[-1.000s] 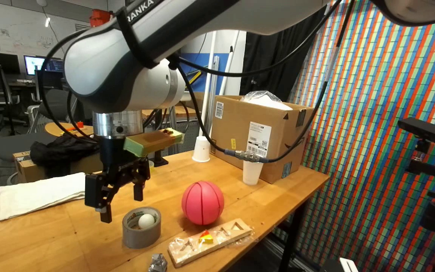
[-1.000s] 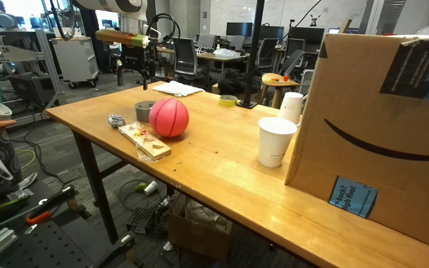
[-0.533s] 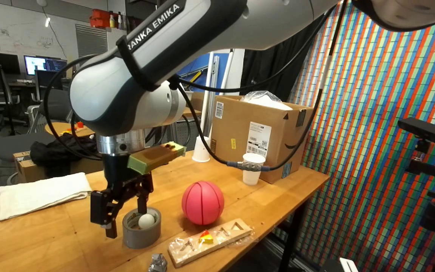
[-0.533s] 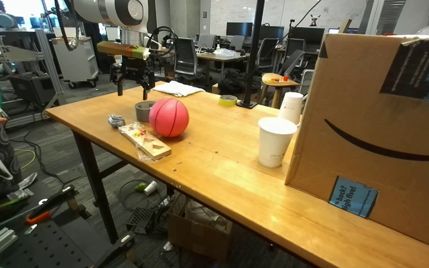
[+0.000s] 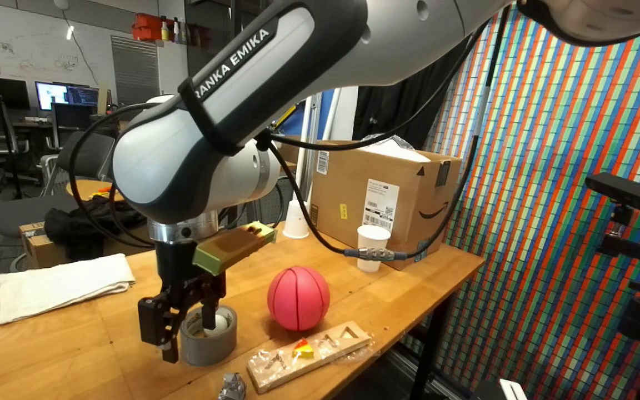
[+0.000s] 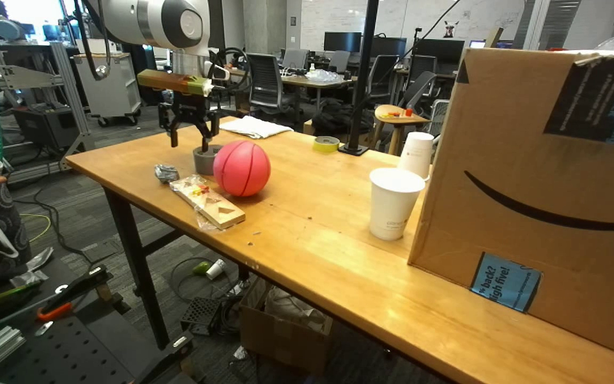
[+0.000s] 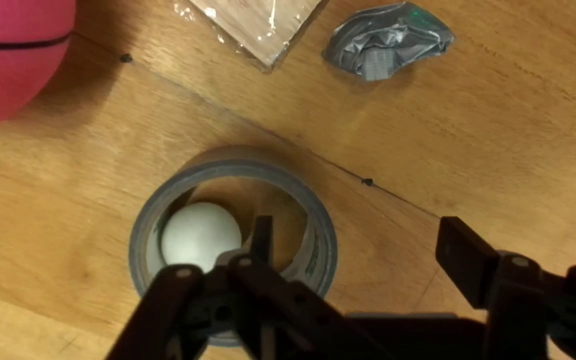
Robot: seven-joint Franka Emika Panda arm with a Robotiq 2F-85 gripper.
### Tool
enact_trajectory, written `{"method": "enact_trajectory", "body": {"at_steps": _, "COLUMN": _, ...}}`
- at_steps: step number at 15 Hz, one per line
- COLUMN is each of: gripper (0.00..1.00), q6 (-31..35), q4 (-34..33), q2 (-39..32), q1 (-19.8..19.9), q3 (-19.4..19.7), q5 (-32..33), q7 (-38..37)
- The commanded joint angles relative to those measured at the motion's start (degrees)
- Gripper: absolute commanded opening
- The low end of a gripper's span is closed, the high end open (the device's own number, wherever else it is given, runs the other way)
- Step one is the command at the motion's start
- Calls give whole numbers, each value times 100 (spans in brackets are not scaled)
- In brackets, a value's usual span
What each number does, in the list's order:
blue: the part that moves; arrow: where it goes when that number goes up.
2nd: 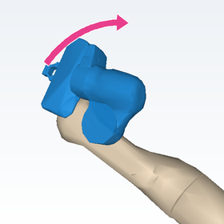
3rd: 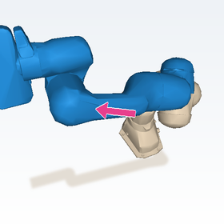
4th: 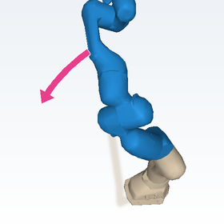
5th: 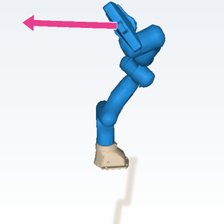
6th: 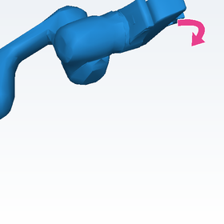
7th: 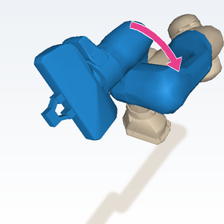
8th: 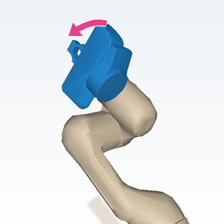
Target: Move the seal tape and pick up the white ball and put it in the cup, then pick up the red ball and place it on the seal tape
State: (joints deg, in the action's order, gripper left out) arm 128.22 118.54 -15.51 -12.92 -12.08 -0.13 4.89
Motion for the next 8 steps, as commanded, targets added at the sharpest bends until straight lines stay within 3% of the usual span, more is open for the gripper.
{"method": "enact_trajectory", "body": {"at_steps": 1, "gripper": 53, "q6": 197, "q4": 127, "q2": 43, "q1": -23, "q3": 1, "q5": 91, "q7": -90}}
{"method": "enact_trajectory", "body": {"at_steps": 7, "gripper": 6, "q6": 212, "q4": 267, "q2": 62, "q1": 2, "q3": 7, "q5": 53, "q7": -100}}
{"method": "enact_trajectory", "body": {"at_steps": 8, "gripper": 3, "q6": 215, "q4": 295, "q2": 75, "q1": 8, "q3": 6, "q5": 42, "q7": -101}}
